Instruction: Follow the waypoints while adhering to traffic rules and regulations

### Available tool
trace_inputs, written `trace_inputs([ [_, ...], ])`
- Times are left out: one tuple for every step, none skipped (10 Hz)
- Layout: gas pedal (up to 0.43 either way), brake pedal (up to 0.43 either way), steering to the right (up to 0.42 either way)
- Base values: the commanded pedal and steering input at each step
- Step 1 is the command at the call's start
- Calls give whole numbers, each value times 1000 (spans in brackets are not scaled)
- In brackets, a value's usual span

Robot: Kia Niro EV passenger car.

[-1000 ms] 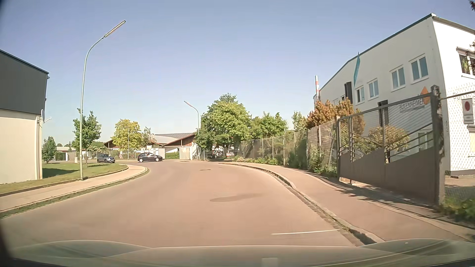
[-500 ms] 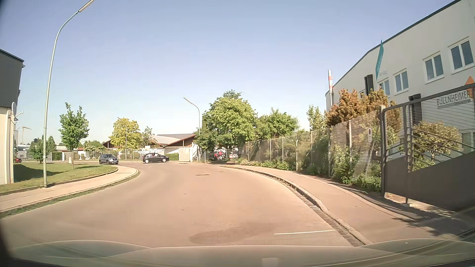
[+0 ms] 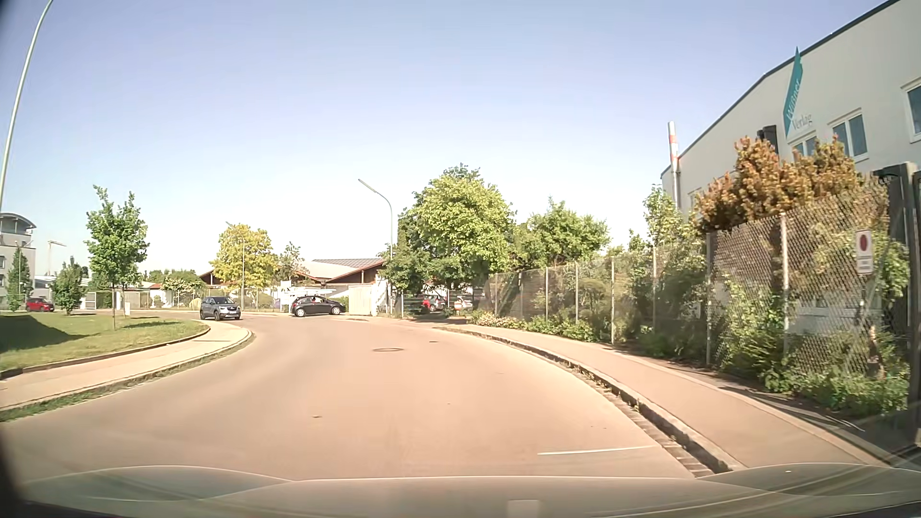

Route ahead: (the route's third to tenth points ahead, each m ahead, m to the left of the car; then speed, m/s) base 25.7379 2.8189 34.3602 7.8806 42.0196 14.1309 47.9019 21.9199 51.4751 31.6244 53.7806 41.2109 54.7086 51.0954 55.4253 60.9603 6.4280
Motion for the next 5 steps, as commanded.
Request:
trace_inputs([
  [0,0,-29],
  [0,0,-28],
  [0,0,-27],
  [0,0,-28],
  [0,0,-28],
])
